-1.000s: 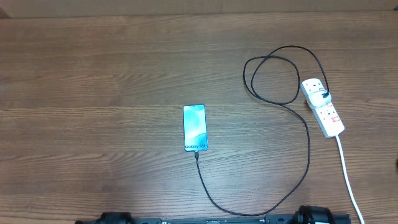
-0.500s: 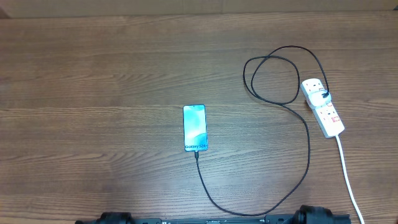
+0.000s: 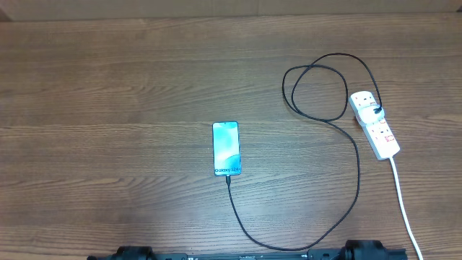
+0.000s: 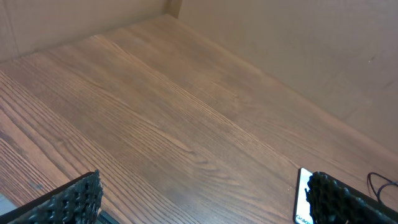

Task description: Plug charger to phone and switch on socket

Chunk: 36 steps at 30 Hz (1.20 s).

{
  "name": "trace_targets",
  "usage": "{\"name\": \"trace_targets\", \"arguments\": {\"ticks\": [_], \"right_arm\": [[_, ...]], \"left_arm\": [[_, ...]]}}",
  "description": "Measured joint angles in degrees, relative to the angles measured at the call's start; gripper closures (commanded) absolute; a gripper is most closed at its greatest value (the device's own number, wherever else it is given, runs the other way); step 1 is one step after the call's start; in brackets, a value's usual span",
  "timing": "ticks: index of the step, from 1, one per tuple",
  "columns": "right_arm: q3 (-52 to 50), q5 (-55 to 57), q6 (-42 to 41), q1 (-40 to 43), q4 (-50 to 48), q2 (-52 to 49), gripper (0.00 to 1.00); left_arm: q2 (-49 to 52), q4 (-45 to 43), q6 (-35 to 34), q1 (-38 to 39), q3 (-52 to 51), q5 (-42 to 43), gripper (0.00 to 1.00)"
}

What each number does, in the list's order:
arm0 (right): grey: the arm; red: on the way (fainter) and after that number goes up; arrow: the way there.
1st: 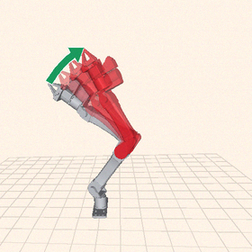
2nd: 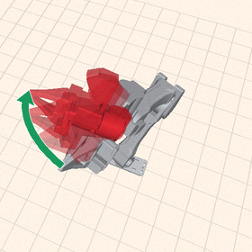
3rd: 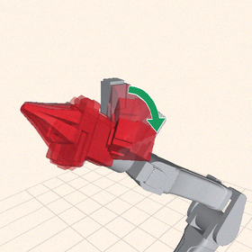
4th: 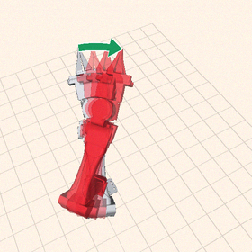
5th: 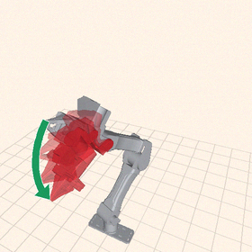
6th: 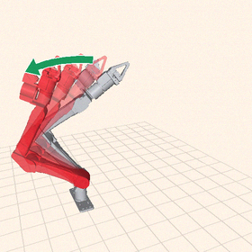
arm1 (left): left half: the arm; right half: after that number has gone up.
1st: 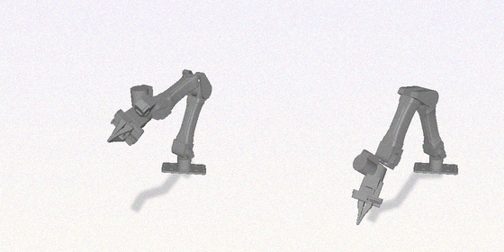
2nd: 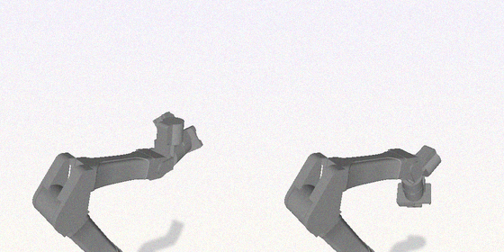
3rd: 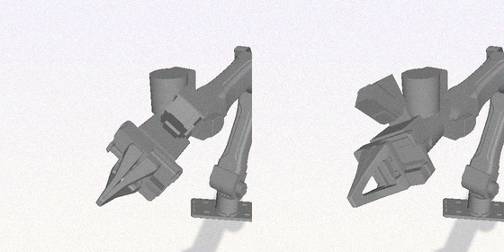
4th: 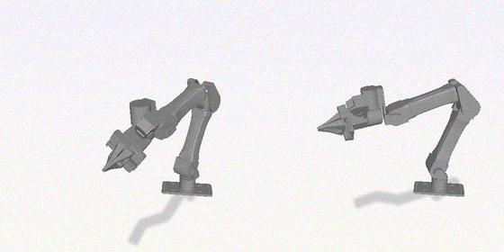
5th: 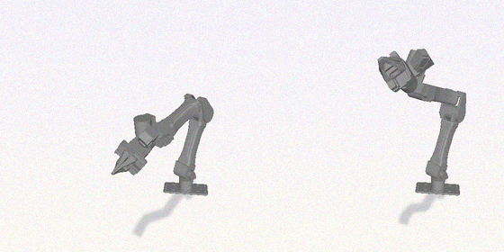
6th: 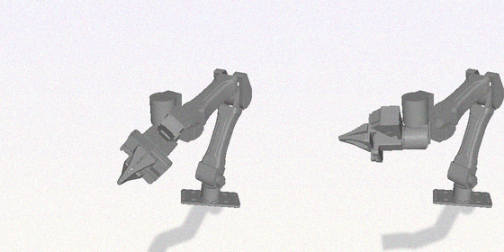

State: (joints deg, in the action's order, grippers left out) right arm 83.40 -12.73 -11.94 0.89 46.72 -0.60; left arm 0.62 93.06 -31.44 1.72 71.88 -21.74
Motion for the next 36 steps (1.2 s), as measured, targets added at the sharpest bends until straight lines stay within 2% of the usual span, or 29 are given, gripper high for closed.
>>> {"name": "trace_targets", "arguments": {"ticks": [1, 2, 6, 10, 14, 16, 29, 36], "right_arm": [[0.17, 0.02, 0.0, -0.31, -0.02, 0.0, 0.31], [0.24, -0.11, 0.13, -0.57, -0.11, 0.0, 0.0], [-0.9, -0.17, 0.04, -1.64, -8.87, 0.0, 0.0], [-5.05, 2.78, 0.2, -2.51, -25.09, 0.07, 0.0], [-14.27, 5.73, 0.17, -2.86, -43.39, 0.09, 0.0], [-20.2, 6.36, 0.2, -2.86, -48.94, 0.09, 0.0], [-59.84, 7.63, 0.13, -2.86, -47.15, -6.16, 0.0], [-71.71, 8.57, -3.45, -2.86, -50.18, -7.98, 0.0]], "left_arm": [[0.0, 0.0, 0.0, 0.0, 0.0, 0.0, 0.0], [0.0, 0.0, 0.0, 0.0, 0.0, 0.0, 0.0], [0.0, 0.0, 0.0, 0.0, 0.0, 0.0, 0.0], [0.0, 0.0, 0.0, 0.0, 0.0, 0.0, 0.0], [0.0, 0.0, 0.0, 0.0, 0.0, 0.0, 0.0], [0.0, 0.0, 0.0, 0.0, 0.0, 0.0, 0.0], [0.0, 0.0, 0.0, 0.0, 0.0, 0.0, 0.0], [0.0, 0.0, 0.0, 0.0, 0.0, 0.0, 0.0]]}}
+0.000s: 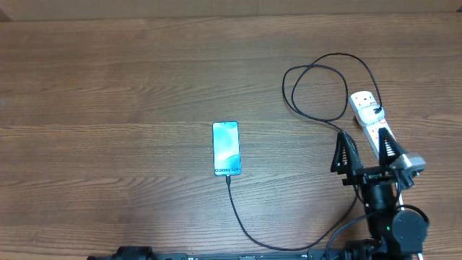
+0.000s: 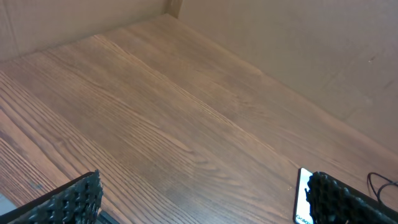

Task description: Plug charger to phone and switch on socket

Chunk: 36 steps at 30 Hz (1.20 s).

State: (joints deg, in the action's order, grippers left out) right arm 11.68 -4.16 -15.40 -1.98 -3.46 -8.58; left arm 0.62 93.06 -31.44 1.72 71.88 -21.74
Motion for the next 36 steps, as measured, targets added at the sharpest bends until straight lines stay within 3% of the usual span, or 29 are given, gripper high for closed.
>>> {"name": "trace_targets", "arguments": {"ticks": [7, 20, 36], "right_arm": [[-3.78, 3.85, -5.57, 0.0, 3.1, 0.0, 0.0], [-6.97, 6.71, -7.13, 0.0, 16.5, 0.0, 0.0], [-7.48, 7.1, -7.13, -1.36, 17.18, 0.0, 0.0]], "left_arm": [[0.0, 0.0, 0.0, 0.0, 0.0, 0.0, 0.0], [0.0, 0.0, 0.0, 0.0, 0.0, 0.0, 0.0], [0.0, 0.0, 0.0, 0.0, 0.0, 0.0, 0.0]]}}
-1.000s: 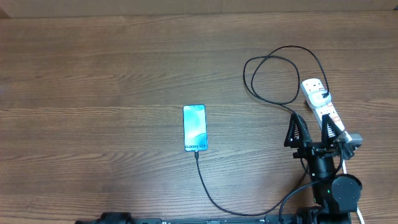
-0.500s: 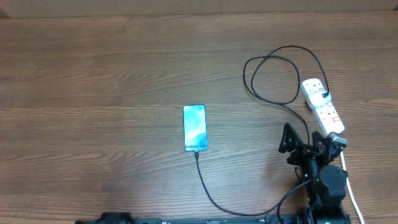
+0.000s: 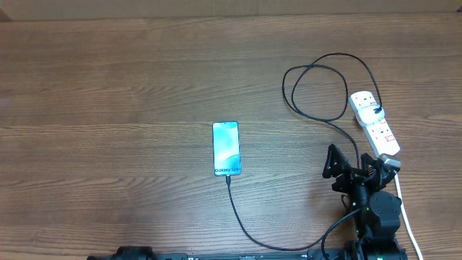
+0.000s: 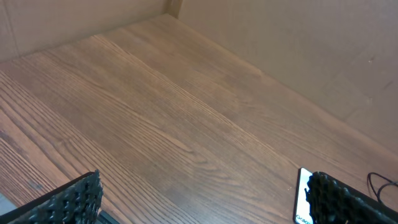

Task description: Plug charger to phone and switch on socket

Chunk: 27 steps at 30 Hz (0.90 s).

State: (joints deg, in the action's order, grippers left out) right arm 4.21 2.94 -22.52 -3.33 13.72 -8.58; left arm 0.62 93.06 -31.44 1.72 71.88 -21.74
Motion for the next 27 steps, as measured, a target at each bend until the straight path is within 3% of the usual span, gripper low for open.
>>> {"name": "trace_targets", "arguments": {"ticks": [14, 19, 27], "right_arm": [[0.0, 0.11, 0.04, -1.01, -0.22, 5.03, 0.0], [-1.9, 1.07, 0.02, -0.9, -9.53, 7.85, 0.0], [-3.15, 3.34, 0.74, 0.76, -9.68, 7.85, 0.0]], "left_arm": [[0.0, 0.02, 0.0, 0.0, 0.0, 0.0, 0.0], [0.0, 0.02, 0.0, 0.0, 0.0, 0.0, 0.0], [0.0, 0.0, 0.0, 0.0, 0.0, 0.0, 0.0]]}}
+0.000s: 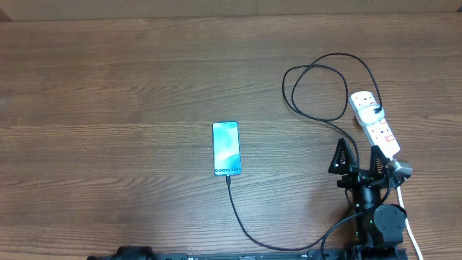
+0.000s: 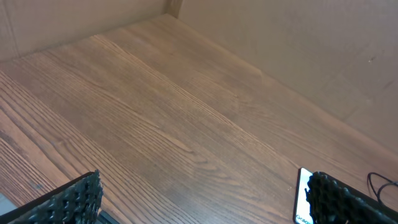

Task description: Plug charger to phone and switch on socket

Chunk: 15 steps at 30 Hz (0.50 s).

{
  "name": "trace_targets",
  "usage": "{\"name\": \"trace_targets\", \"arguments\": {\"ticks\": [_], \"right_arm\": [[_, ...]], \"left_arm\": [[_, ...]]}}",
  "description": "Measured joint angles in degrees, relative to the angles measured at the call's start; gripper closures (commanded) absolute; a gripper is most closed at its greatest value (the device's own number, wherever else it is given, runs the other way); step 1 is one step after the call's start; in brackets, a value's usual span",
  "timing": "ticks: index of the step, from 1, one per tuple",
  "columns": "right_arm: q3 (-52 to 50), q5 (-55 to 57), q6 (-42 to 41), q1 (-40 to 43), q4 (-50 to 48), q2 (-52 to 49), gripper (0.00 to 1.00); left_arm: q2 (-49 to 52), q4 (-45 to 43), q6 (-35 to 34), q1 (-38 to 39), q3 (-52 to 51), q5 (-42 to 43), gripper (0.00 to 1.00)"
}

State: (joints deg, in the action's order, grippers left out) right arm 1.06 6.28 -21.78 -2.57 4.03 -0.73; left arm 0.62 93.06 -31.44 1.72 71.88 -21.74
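The phone [image 1: 225, 148] lies face up mid-table, screen lit, with the black charger cable [image 1: 229, 189] in its near end. The cable curves right and loops up to a black plug [image 1: 377, 112] in the white power strip [image 1: 374, 123] at the right. My right gripper [image 1: 358, 147] is open just near and left of the strip's near end, nothing between its fingers. My left gripper [image 2: 202, 202] is open low over the table's left side; the phone [image 2: 302, 198] peeks beside its right finger. The strip's switch state cannot be told.
The strip's white mains cord [image 1: 402, 202] runs toward the near right edge beside the right arm. A cardboard wall [image 2: 298, 43] stands behind the wooden table [image 1: 108, 87]. The cable loop [image 1: 317, 90] lies left of the strip.
My right gripper has moved a little away from the near edge and to the right, closer to the strip's near end, and now points straighter. It is still open. The left gripper has not moved.
At first the right arm was out of the overhead view, the phone lit with the cable in it. Then the right gripper stood open beside the strip's near end. It was then lower and further left, and now it is back close to the strip. The left arm stayed still.
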Motion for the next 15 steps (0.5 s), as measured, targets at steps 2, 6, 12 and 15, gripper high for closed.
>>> {"name": "trace_targets", "arguments": {"ticks": [2, 6, 12, 15], "right_arm": [[0.0, 0.2, 1.4, 0.52, 0.02, 0.0, 0.0], [0.0, 0.37, 6.51, 0.81, 0.04, 0.0, 0.0], [0.0, 0.59, 12.11, 0.83, 0.0, 0.0, 0.0], [0.0, 0.57, 13.09, 0.83, 0.0, 0.0, 0.0]], "left_arm": [[0.0, 0.0, 0.0, 0.0, 0.0, 0.0, 0.0], [0.0, 0.0, 0.0, 0.0, 0.0, 0.0, 0.0], [0.0, 0.0, 0.0, 0.0, 0.0, 0.0, 0.0], [0.0, 0.02, 0.0, 0.0, 0.0, 0.0, 0.0]]}}
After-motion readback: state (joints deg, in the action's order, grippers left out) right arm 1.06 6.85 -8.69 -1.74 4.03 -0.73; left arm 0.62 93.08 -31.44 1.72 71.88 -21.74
